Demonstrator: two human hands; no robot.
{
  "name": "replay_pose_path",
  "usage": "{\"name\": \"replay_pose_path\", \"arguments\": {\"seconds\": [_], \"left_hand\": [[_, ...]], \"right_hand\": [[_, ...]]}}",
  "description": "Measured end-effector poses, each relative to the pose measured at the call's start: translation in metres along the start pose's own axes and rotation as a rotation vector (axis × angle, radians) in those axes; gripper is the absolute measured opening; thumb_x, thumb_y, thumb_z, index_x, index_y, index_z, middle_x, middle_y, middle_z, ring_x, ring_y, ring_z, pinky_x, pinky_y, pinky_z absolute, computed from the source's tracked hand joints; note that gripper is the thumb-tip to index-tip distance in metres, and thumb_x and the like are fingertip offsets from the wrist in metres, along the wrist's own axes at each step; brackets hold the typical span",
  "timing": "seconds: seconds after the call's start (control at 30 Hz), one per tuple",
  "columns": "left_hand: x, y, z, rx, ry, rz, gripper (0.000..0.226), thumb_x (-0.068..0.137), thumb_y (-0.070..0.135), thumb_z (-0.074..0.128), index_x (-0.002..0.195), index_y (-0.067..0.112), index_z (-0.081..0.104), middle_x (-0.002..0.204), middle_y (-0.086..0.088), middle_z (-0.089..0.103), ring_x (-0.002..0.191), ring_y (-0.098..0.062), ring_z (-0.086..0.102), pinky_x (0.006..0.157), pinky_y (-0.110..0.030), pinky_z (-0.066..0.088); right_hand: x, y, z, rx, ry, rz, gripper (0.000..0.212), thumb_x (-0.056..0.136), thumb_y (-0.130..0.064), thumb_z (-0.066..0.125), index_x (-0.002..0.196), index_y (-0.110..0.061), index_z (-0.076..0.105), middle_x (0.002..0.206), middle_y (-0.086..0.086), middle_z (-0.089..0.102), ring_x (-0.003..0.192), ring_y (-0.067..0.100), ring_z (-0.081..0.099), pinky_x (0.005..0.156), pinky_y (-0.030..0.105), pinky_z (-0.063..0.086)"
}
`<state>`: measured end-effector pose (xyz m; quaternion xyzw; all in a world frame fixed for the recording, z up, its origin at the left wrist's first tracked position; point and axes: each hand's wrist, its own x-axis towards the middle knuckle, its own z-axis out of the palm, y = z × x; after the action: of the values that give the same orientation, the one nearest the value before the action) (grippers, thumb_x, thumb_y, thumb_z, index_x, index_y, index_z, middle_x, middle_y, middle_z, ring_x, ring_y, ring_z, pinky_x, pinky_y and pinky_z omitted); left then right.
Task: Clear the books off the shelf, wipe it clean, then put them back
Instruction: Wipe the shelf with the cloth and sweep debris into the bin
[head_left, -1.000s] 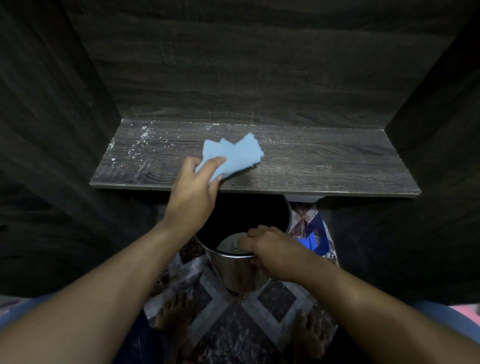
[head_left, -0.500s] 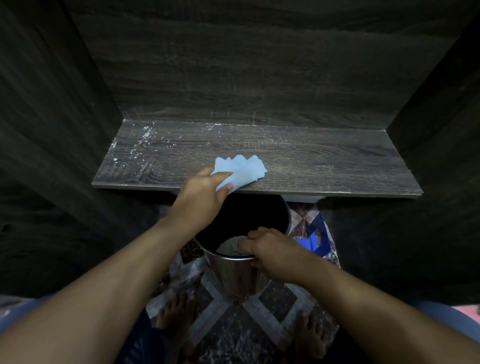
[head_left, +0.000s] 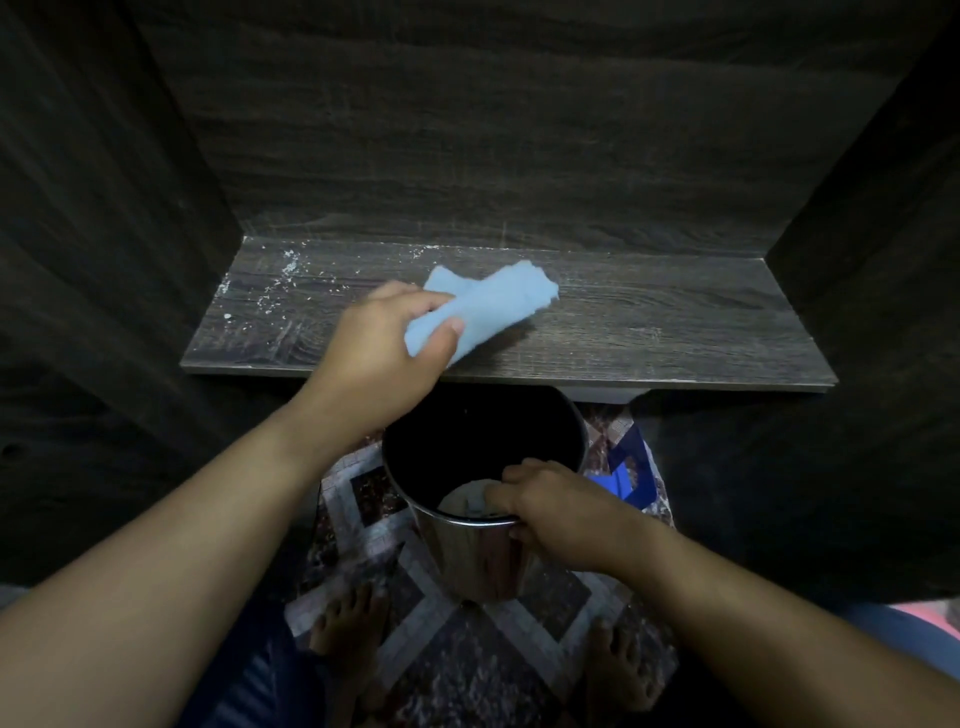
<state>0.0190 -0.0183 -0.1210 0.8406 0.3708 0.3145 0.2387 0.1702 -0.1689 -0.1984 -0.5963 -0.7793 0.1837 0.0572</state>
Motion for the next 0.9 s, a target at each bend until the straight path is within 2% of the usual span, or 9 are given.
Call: {"name": "replay_pose_path", "arguments": {"seconds": [0.07, 0.13, 0.2, 0.27, 0.43, 0.53, 0.6, 0.7, 0.9], "left_hand": [[-0.005, 0.003, 0.002, -0.007, 0.113, 0.048, 0.02, 0.088, 0.023, 0.066, 0.106, 0.017, 0.07, 0.104, 0.005, 0.053, 0.089, 0.003, 0.047, 0.079, 0.003, 0.028], [-0.01, -0.002, 0.01, 0.026, 0.113, 0.097, 0.021, 0.087, 0.024, 0.066, 0.105, 0.015, 0.068, 0.104, 0.004, 0.049, 0.089, 0.0, 0.048, 0.082, -0.004, 0.035], [-0.015, -0.013, 0.021, 0.103, -0.059, 0.087, 0.023, 0.087, 0.028, 0.065, 0.106, 0.015, 0.067, 0.103, 0.002, 0.051, 0.089, -0.012, 0.056, 0.082, -0.019, 0.043], [-0.018, -0.021, 0.028, 0.121, -0.199, 0.038, 0.024, 0.086, 0.031, 0.063, 0.105, 0.017, 0.068, 0.1, 0.001, 0.053, 0.087, -0.018, 0.06, 0.08, -0.026, 0.045], [-0.009, -0.013, 0.023, 0.006, 0.081, 0.061, 0.025, 0.087, 0.027, 0.064, 0.108, 0.013, 0.067, 0.102, 0.004, 0.05, 0.089, -0.002, 0.049, 0.082, -0.001, 0.031], [-0.013, -0.011, 0.024, 0.014, 0.148, 0.104, 0.024, 0.087, 0.023, 0.066, 0.108, 0.012, 0.067, 0.104, 0.001, 0.052, 0.091, -0.005, 0.052, 0.082, -0.008, 0.038], [-0.02, -0.016, 0.03, 0.061, 0.049, 0.117, 0.027, 0.086, 0.032, 0.063, 0.107, 0.016, 0.067, 0.104, 0.001, 0.054, 0.089, -0.013, 0.059, 0.078, -0.023, 0.048], [-0.023, -0.019, 0.036, 0.117, -0.169, 0.046, 0.035, 0.081, 0.046, 0.055, 0.103, 0.023, 0.068, 0.098, 0.007, 0.054, 0.083, -0.019, 0.064, 0.072, -0.033, 0.052], [-0.015, -0.017, 0.028, 0.058, 0.158, 0.16, 0.027, 0.087, 0.032, 0.061, 0.107, 0.014, 0.067, 0.104, 0.003, 0.052, 0.087, -0.013, 0.057, 0.072, -0.031, 0.049]], "right_hand": [[0.0, 0.0, 0.001, -0.014, 0.008, 0.003, 0.036, 0.086, -0.012, 0.057, 0.122, -0.019, 0.06, 0.104, 0.011, 0.06, 0.099, 0.033, 0.054, 0.082, 0.035, 0.039], [0.0, 0.0, 0.002, -0.015, 0.005, 0.007, 0.034, 0.088, -0.014, 0.057, 0.121, -0.018, 0.06, 0.103, 0.011, 0.059, 0.099, 0.033, 0.054, 0.082, 0.035, 0.039], [0.0, 0.0, 0.0, -0.015, -0.001, 0.013, 0.034, 0.087, -0.013, 0.057, 0.12, -0.018, 0.06, 0.103, 0.011, 0.059, 0.1, 0.033, 0.053, 0.082, 0.035, 0.039], [0.0, 0.0, -0.001, -0.028, 0.005, 0.013, 0.035, 0.084, -0.011, 0.058, 0.118, -0.018, 0.061, 0.102, 0.012, 0.059, 0.099, 0.034, 0.054, 0.081, 0.036, 0.04], [0.001, -0.001, -0.006, -0.001, 0.027, 0.01, 0.035, 0.082, -0.01, 0.055, 0.115, -0.023, 0.056, 0.102, 0.013, 0.06, 0.098, 0.034, 0.054, 0.08, 0.036, 0.038], [0.002, -0.001, -0.007, 0.011, 0.034, 0.027, 0.035, 0.084, -0.009, 0.057, 0.117, -0.019, 0.059, 0.104, 0.013, 0.06, 0.099, 0.034, 0.053, 0.08, 0.035, 0.037], [0.002, -0.001, -0.007, -0.014, 0.023, 0.037, 0.035, 0.085, -0.009, 0.057, 0.119, -0.016, 0.06, 0.105, 0.012, 0.059, 0.101, 0.032, 0.052, 0.081, 0.035, 0.037], [0.004, -0.001, -0.008, -0.022, 0.041, 0.023, 0.036, 0.082, -0.008, 0.057, 0.117, -0.018, 0.061, 0.1, 0.012, 0.06, 0.097, 0.033, 0.053, 0.079, 0.036, 0.039], [0.003, 0.0, -0.008, -0.04, 0.035, 0.023, 0.036, 0.085, -0.01, 0.055, 0.119, -0.017, 0.06, 0.104, 0.011, 0.06, 0.099, 0.033, 0.053, 0.081, 0.037, 0.04]]}}
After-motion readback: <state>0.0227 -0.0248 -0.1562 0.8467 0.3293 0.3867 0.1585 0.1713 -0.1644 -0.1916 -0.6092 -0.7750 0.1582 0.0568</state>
